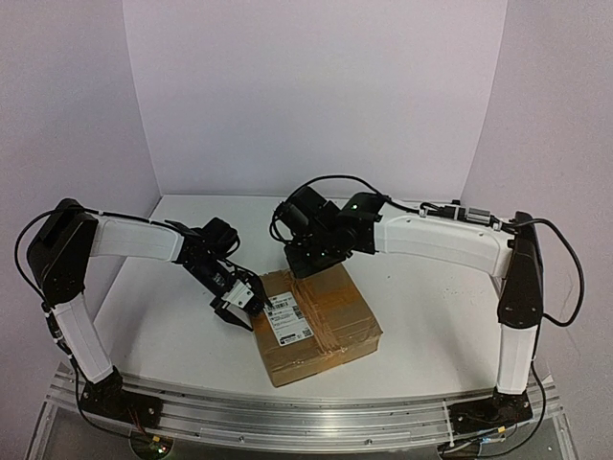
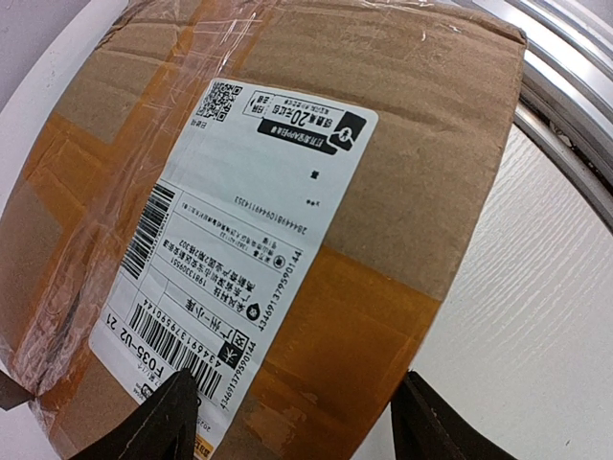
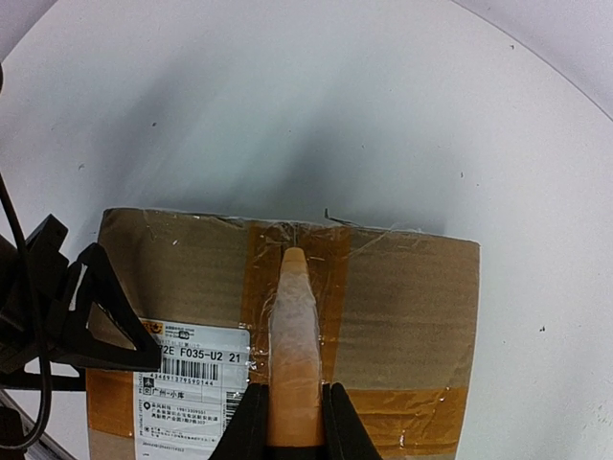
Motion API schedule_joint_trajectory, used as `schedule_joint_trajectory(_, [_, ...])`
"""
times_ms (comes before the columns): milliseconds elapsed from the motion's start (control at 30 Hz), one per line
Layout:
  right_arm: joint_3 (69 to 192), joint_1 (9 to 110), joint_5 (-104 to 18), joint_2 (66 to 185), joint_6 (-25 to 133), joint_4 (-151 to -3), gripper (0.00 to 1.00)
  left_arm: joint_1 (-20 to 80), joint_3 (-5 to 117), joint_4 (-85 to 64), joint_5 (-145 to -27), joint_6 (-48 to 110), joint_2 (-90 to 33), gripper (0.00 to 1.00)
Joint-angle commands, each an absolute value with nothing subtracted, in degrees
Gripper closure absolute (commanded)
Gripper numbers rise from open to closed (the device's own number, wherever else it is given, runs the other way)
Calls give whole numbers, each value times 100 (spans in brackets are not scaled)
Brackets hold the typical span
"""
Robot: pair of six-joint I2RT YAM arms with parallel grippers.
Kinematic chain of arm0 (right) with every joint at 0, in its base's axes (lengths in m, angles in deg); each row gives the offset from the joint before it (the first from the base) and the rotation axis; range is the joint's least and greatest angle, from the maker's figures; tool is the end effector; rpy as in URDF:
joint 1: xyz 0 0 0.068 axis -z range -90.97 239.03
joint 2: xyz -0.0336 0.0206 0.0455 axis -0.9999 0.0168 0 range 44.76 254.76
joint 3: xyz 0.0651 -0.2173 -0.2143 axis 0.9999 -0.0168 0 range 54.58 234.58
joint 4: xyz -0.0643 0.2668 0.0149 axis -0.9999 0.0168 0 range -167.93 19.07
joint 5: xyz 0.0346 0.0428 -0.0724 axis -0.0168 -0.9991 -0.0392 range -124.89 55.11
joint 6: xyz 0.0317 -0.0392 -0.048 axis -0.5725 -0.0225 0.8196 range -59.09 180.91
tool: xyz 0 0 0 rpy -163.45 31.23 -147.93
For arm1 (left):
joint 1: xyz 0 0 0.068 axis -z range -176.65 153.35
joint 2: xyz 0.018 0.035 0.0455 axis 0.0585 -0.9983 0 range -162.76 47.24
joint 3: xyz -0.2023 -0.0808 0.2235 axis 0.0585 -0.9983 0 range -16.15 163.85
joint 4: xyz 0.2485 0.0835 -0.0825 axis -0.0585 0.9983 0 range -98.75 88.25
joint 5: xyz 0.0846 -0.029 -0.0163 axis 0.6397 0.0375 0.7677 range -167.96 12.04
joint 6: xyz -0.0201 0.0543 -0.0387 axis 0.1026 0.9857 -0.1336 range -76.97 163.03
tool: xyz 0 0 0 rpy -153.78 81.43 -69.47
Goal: Unpack the express box
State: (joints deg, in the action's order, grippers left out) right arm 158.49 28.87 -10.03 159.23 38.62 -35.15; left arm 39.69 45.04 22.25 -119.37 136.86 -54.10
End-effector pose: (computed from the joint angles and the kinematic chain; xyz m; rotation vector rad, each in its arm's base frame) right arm 0.2627 0.4106 0.3014 -0.6088 2.3110 0.1253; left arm 0.2632 -0.2401 0.1805 2.2841 0.8920 -0.6156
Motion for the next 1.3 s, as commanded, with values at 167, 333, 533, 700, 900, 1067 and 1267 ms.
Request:
schedule_joint_trajectory(167, [15682,2900,-1273,16044,3716,-3296,100,3948,4516,2725,-11234,13339,-5737,32])
schedule_joint_trajectory(333, [15918,2886,-1574,16232,3601,-2513,100,3948,4510,2733,-11203,13329,-5750,32])
schedule_joint_trajectory(533, [15807,2853,-1790,16184,3604,-2159,100,3948,4529,2723,-11120,13241,-5792,33])
schedule_joint_trajectory(700, [15941,2835,-1820,16197,3642,-1884,100,3939,4511,2737,-11082,13216,-5796,34])
schedule_joint_trajectory(900, [15913,2711,-1955,16136,3631,-1706,100,3939,4558,2698,-10990,13027,-5851,36])
schedule_joint_trajectory(1067, [15875,2641,-2029,15980,3539,-1651,100,3941,4631,2776,-10747,12773,-5980,39])
schedule_joint_trajectory(1267, [15626,2566,-2072,15803,3396,-1553,100,3939,4599,2806,-10546,12544,-6033,40])
